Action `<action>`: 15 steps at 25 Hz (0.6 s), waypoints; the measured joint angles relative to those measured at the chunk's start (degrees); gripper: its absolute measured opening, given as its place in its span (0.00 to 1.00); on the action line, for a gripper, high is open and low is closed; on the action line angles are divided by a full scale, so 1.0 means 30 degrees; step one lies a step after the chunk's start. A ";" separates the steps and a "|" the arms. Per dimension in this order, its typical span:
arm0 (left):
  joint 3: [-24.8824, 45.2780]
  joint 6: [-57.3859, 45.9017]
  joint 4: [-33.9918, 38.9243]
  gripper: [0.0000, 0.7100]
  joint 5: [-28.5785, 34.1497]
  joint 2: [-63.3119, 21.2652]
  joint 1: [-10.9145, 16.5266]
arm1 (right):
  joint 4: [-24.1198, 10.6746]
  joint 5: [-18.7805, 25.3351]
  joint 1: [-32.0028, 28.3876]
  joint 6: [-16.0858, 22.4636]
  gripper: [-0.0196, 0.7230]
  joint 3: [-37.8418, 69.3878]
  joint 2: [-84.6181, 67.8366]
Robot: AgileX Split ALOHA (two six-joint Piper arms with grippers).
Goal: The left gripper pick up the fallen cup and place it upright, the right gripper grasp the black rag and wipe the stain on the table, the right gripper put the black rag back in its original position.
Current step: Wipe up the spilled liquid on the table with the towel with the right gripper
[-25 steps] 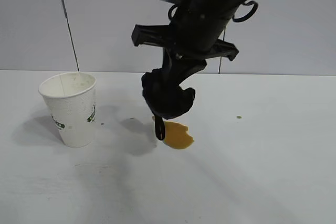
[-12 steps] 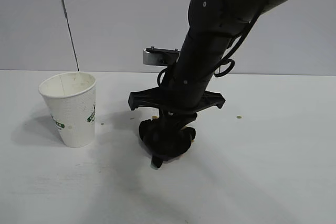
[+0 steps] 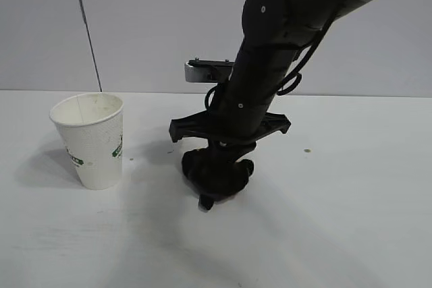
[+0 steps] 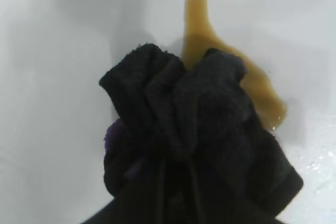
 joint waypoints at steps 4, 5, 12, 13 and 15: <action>0.0000 0.0000 0.0000 0.93 0.0000 0.0000 0.0000 | -0.0175 -0.1304 -0.0020 0.0128 0.07 0.0000 0.0058; 0.0000 0.0000 0.0000 0.93 0.0000 0.0000 0.0000 | -0.0218 -0.1611 -0.0020 0.0141 0.07 0.0000 0.0058; 0.0000 0.0000 0.0000 0.93 0.0000 0.0000 0.0000 | -0.0271 -0.3888 -0.0020 0.0972 0.07 0.0000 0.0288; 0.0000 0.0000 0.0000 0.93 0.0000 0.0000 0.0000 | -0.0271 -0.4067 -0.0020 0.1063 0.07 0.0000 0.0415; 0.0000 0.0000 0.0000 0.93 0.0000 0.0000 0.0000 | -0.0271 -0.4424 -0.0020 0.1139 0.07 0.0000 0.0719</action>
